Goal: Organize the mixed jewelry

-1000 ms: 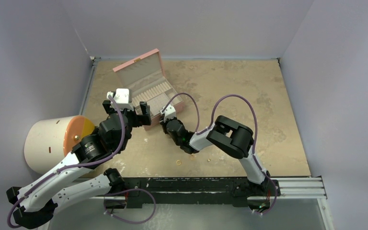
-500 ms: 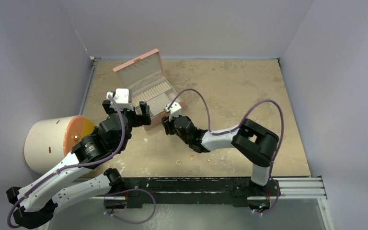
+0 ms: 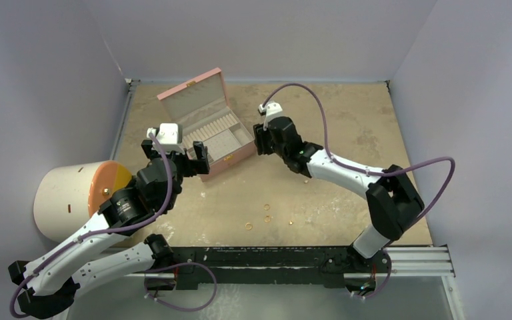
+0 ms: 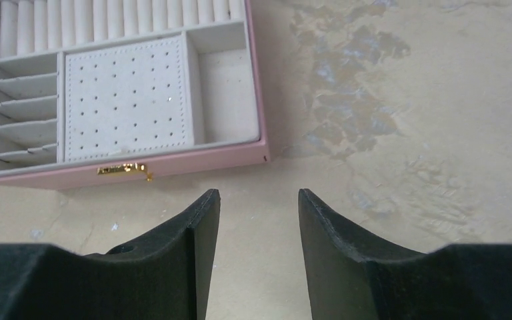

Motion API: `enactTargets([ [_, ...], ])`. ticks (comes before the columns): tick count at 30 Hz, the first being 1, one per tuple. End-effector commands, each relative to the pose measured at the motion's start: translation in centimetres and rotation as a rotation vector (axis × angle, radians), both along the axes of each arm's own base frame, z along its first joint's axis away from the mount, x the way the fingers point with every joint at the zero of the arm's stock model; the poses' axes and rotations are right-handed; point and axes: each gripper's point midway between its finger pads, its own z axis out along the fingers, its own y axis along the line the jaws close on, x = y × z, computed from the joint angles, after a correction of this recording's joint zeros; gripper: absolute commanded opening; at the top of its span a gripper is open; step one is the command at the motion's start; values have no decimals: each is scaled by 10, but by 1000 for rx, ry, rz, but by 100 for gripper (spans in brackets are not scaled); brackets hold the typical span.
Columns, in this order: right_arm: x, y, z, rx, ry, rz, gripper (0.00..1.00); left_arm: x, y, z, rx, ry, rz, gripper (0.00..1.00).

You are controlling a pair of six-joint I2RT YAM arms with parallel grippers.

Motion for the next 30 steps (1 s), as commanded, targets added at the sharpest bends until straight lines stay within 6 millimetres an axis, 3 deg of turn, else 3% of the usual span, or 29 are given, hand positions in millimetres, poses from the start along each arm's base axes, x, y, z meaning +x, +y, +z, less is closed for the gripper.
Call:
enactTargets([
  [1,18,-3,34,-16,10,18,51,1,4,12,-19,-34,15,96],
  [5,37,6,41,-20,26,29,55,1,4,12,-19,-34,16,96],
  [14,72,36,16,-15,112,12,53,1,7,12,-20,-36,30,95],
  [30,99,50,-24,-54,158,-32,48,1,6,11,-15,-32,28,96],
])
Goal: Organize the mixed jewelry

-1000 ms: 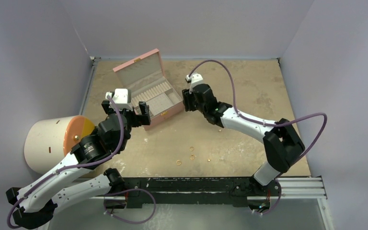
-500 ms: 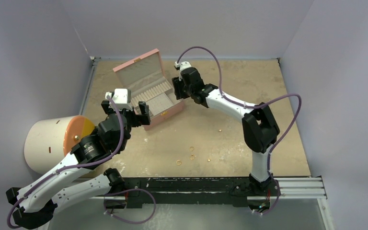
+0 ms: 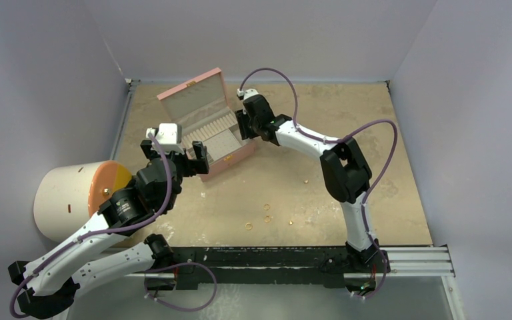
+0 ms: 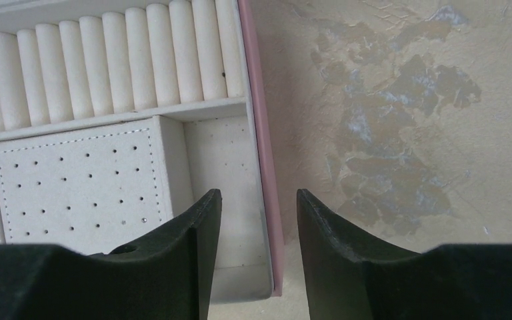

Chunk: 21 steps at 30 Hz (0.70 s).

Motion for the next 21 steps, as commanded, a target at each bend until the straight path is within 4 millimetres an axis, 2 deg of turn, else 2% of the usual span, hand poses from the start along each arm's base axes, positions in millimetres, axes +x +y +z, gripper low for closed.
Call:
enactTargets([
  [1,14,3,21,32,-44,-36,46,2,4,11,-15,-30,20,96],
  [6,15,3,15,36,-39,-50,35,2,4,10,-12,-27,24,96],
  [11,14,6,12,58,-27,-56,29,3,4,8,-6,-23,29,96],
  [21,14,-2,8,55,-39,-98,13,5,3,6,4,-16,33,96],
])
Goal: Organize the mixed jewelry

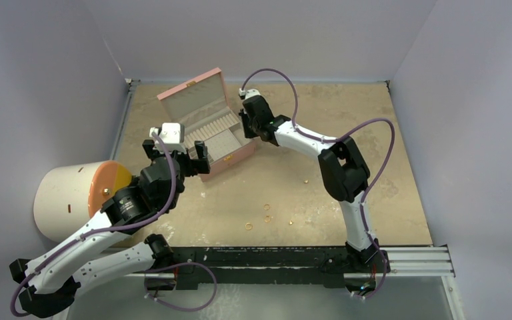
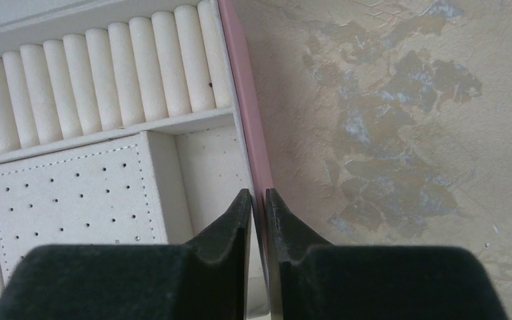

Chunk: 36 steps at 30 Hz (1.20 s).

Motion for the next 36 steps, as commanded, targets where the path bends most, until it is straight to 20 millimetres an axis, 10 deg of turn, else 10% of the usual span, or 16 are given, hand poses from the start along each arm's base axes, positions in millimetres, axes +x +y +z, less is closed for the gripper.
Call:
enactTargets([
  [1,8,-4,14,28,-46,-47,12,3,4,10,-14,-27,24,96],
  [11,2,-19,15,27,-78,-101,0,3,5,8,-8,-23,35,96],
  [36,-90,-156,23,-63,-154,-411,0,4,10,8,-5,-27,63,95],
])
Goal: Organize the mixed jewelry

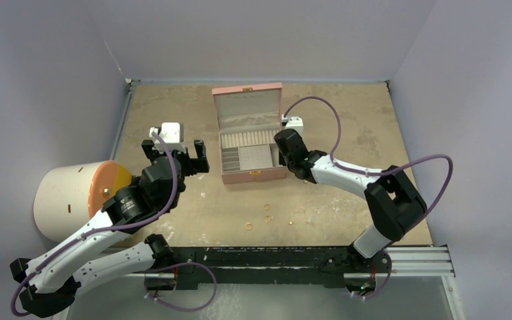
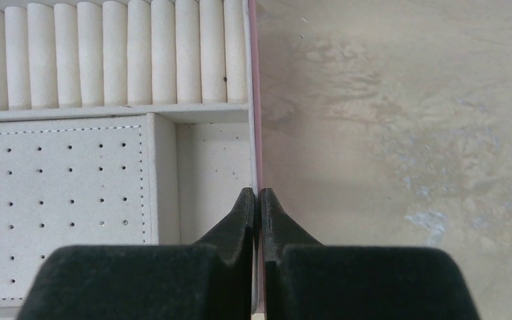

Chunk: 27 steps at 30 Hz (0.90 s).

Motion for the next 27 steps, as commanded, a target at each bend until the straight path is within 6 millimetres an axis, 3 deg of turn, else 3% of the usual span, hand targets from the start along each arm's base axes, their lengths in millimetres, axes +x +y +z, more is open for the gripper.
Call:
enactTargets([
  [1,2,-26,28,-13,-101,-88,0,2,5,9,-16,-26,31,95],
  [9,-6,-25,26,5,-88,-50,1,4,6,8,-9,-23,42,95],
  [13,-12,-21,41,40,-88,-21,28,4,7,8,-9,-23,42,95],
  [15,-17,-22,52,59,-87,-7,36,4,7,8,-8,-23,42,95],
  [20,-39,-33,66,70,-64,12,43,3,6,9,-14,-24,32,95],
  [27,-91,-39,56,116,71,100,45,1,4,12,-32,-28,14,95],
])
